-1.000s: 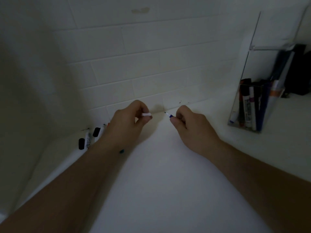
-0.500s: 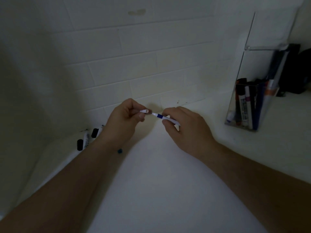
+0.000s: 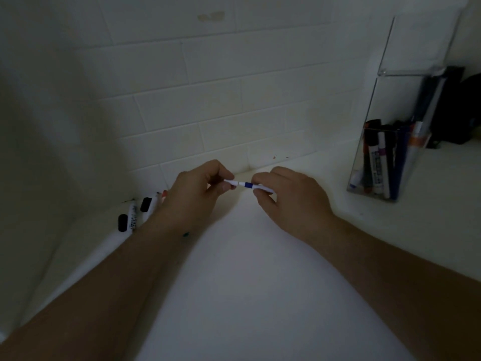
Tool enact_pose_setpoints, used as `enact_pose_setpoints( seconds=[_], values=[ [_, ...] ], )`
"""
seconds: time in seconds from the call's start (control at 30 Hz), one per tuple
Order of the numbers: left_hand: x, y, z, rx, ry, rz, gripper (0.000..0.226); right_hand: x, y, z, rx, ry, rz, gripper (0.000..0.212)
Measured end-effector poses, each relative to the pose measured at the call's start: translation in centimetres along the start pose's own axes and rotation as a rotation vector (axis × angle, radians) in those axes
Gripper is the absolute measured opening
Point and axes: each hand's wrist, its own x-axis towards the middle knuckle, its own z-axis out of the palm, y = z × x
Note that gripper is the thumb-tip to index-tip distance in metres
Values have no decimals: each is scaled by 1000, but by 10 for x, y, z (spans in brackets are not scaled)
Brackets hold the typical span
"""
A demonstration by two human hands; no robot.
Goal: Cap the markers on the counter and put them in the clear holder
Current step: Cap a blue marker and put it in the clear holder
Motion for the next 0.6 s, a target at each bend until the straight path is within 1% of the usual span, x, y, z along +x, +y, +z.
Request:
enact_pose_setpoints(
  seconds=[0.2,0.33,0.5,0.6],
  values=[
    [2,-4,-1,17,1,-22,7,0,1,0,34,-34,2,18],
    [2,-4,0,22,-9,-17,7,-1,1,0,53,-19,-3,16],
    [-1,2,0,52,-83,45,10,-1,-1,-1,32,-63,-9,23],
    [-1,7,1,221,-120,79,11,0,-1,0,-3,-99,-5,28]
  ],
)
